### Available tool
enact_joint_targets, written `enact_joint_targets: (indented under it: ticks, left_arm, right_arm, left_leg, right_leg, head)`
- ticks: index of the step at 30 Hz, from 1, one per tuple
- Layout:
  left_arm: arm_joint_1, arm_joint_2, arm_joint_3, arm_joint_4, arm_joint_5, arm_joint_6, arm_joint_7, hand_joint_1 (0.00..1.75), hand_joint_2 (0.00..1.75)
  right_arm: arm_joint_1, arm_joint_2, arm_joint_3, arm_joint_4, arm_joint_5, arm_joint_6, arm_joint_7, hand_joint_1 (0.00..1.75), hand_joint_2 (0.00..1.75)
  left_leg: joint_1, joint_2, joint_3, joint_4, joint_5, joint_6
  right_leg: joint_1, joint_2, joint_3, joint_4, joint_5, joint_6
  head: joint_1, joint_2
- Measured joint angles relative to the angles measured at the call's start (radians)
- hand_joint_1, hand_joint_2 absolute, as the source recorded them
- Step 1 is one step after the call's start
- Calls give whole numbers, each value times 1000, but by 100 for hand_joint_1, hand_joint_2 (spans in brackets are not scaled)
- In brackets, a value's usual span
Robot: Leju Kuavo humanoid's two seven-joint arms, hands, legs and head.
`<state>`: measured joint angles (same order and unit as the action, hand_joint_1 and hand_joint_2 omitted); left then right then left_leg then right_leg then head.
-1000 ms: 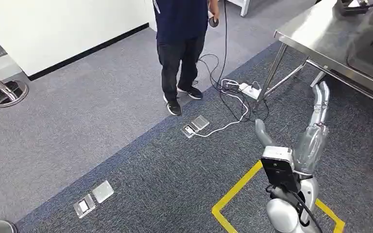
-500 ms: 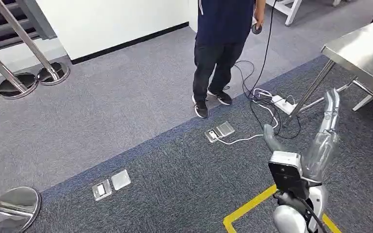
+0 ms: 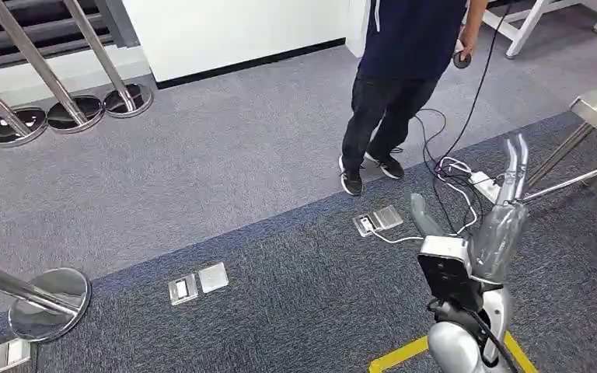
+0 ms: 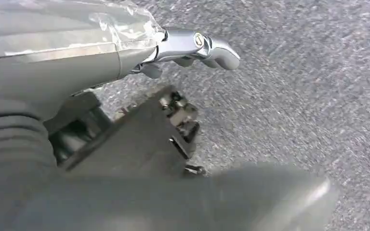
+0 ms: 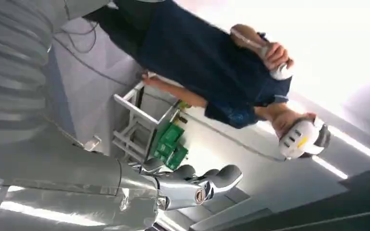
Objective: Take the parts from the cabinet and place them on the table.
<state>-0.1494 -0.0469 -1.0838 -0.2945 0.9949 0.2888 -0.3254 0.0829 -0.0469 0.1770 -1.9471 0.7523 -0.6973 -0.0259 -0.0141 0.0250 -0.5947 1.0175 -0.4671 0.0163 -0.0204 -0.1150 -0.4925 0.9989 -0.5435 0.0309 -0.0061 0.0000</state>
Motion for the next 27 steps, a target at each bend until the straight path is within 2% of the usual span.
enact_joint_targets:
  ticks: [1,2,3,4,5,6,7,8,9,10,11,12,13,15,16,17,18,20,21,22,23,24,25,26,27]
  left_arm:
    - [2,0,0,0,-1,0,0,0,175]
    - [0,0,0,0,-2,-1,-1,0,175]
    - [-3,0,0,0,-2,-1,-1,0,175]
    - [-4,0,0,0,-2,-1,-1,0,0]
    - [-4,-1,0,0,-2,-2,-1,0,0]
    - [-3,-1,0,0,-2,-2,-1,0,0]
    - [-2,-1,0,0,-2,-2,-1,0,0]
    - [-3,-1,0,0,-3,-2,-1,0,0]
    - [-3,-1,0,0,-4,-2,-1,0,0]
    - [-4,-1,0,0,-6,-3,-1,0,0]
    - [-4,-1,0,0,-8,-3,-1,0,0]
    - [-6,-1,0,0,-8,-3,-1,0,0]
    - [-6,-1,0,0,-8,-3,-1,0,0]
    - [-2,-1,0,0,-9,-2,-2,0,0]
    - [0,-1,0,0,-10,-2,-2,0,0]
    - [-1,-1,0,0,-10,-2,-2,0,0]
    - [-4,-1,0,0,-10,-3,-2,0,0]
    - [-6,-1,0,0,-11,-3,-2,0,0]
    - [-4,-1,0,0,-11,-3,-2,0,0]
    - [-1,-1,0,0,-11,-3,-2,0,0]
    - [1,-1,0,0,-11,-3,-2,0,0]
    - [1,-1,0,0,-11,-3,-2,0,0]
    - [0,-1,0,0,-11,-3,-3,0,0]
    - [-1,-1,0,0,-11,-3,-5,0,0]
    - [-2,-1,0,0,-11,-3,-7,0,0]
  right_arm:
    - [-1,-1,0,-1,1,0,1,0,175]
    - [-1,-1,0,-2,2,0,1,0,175]
    - [0,-1,0,-3,3,0,2,0,175]
    - [4,-2,0,-3,3,0,5,0,175]
    - [8,-2,0,-3,3,0,7,0,175]
    - [10,-2,0,-3,5,0,8,0,175]
    - [11,-2,0,-3,5,0,8,0,175]
    - [11,-2,0,-3,5,0,8,0,175]
    - [11,-2,0,-3,6,0,8,0,175]
    - [11,-2,0,-3,7,0,8,0,175]
    - [10,-3,0,-2,8,0,9,0,175]
    - [12,-3,0,-4,11,0,14,0,175]
    - [13,-3,0,-4,12,0,18,0,175]
    - [9,-4,0,-5,18,0,27,0,175]
    - [7,-4,0,-6,22,0,33,0,175]
    - [8,-4,0,-6,27,0,40,0,175]
    - [10,-5,0,-8,33,0,50,0,175]
    - [13,-9,0,-8,45,0,64,0,175]
    - [15,-10,0,-8,50,0,68,0,175]
    - [16,-10,0,-8,56,0,71,0,175]
    - [17,-11,0,-9,58,0,72,0,175]
    - [17,-13,0,-11,60,0,74,0,175]
    - [16,-14,0,-13,65,0,77,0,175]
    - [17,-16,0,-17,71,0,84,0,175]
    - [17,-19,0,-18,79,0,93,0,175]
  left_leg:
    - [13,-9,11,-15,9,8]
    - [12,-16,15,-22,11,15]
    - [12,-22,15,-22,12,19]
    - [12,-33,15,-22,11,21]
    - [10,-44,15,-21,9,23]
    - [9,-55,15,-18,8,25]
    - [9,-68,16,-15,6,24]
    - [9,-82,17,-12,4,23]
    - [10,-95,18,-7,1,20]
    - [12,-109,19,0,-4,16]
    - [11,-117,15,5,-9,10]
    - [10,-131,6,17,-11,5]
    - [15,-136,2,14,-7,-2]
    - [19,-157,1,7,-4,-16]
    - [17,-140,3,14,-10,-18]
    - [11,-84,-5,40,-27,-24]
    - [13,-57,-36,100,-62,-29]
    - [18,-40,-115,258,-129,-36]
    - [21,-39,-143,310,-140,-37]
    - [23,-38,-148,316,-130,-37]
    - [23,-35,-127,273,-97,-35]
    - [23,-28,-84,189,-52,-32]
    - [20,-7,-31,88,-7,-25]
    - [13,52,0,14,-1,-17]
    - [5,63,2,12,-4,-13]
  right_leg:
    - [-8,28,4,7,-11,6]
    - [-5,68,-8,43,-38,3]
    - [-5,91,-41,112,-76,0]
    - [-4,105,-85,198,-114,1]
    - [-3,110,-129,278,-142,2]
    - [-3,111,-154,313,-141,3]
    - [-3,112,-157,301,-115,3]
    - [-4,114,-141,248,-70,2]
    - [-5,121,-109,166,-17,0]
    - [-7,144,-72,72,34,-1]
    - [-9,193,-58,40,21,-3]
    - [-10,195,-58,27,24,-5]
    - [-6,185,-60,29,24,-7]
    - [-1,167,-56,25,27,-20]
    - [-7,154,-50,15,31,-27]
    - [-6,141,-45,12,32,-31]
    - [-4,127,-43,12,30,-35]
    - [0,97,-40,12,25,-40]
    - [0,85,-38,12,23,-41]
    - [0,72,-36,12,21,-40]
    - [1,60,-32,12,18,-39]
    - [0,49,-27,12,14,-37]
    - [0,38,-19,12,9,-34]
    - [1,30,-14,11,5,-30]
    - [7,23,-11,11,0,-22]
  head:
    - [3,0]
    - [4,0]
    - [9,0]
    - [16,0]
    - [23,0]
    - [26,0]
    - [28,0]
    - [31,0]
    - [35,0]
    - [41,0]
    - [45,0]
    - [42,0]
    - [43,0]
    - [41,0]
    - [42,0]
    - [30,0]
    - [16,0]
    - [11,0]
    - [10,0]
    - [7,0]
    - [6,0]
    - [4,0]
    - [2,0]
    - [0,0]
    - [0,0]
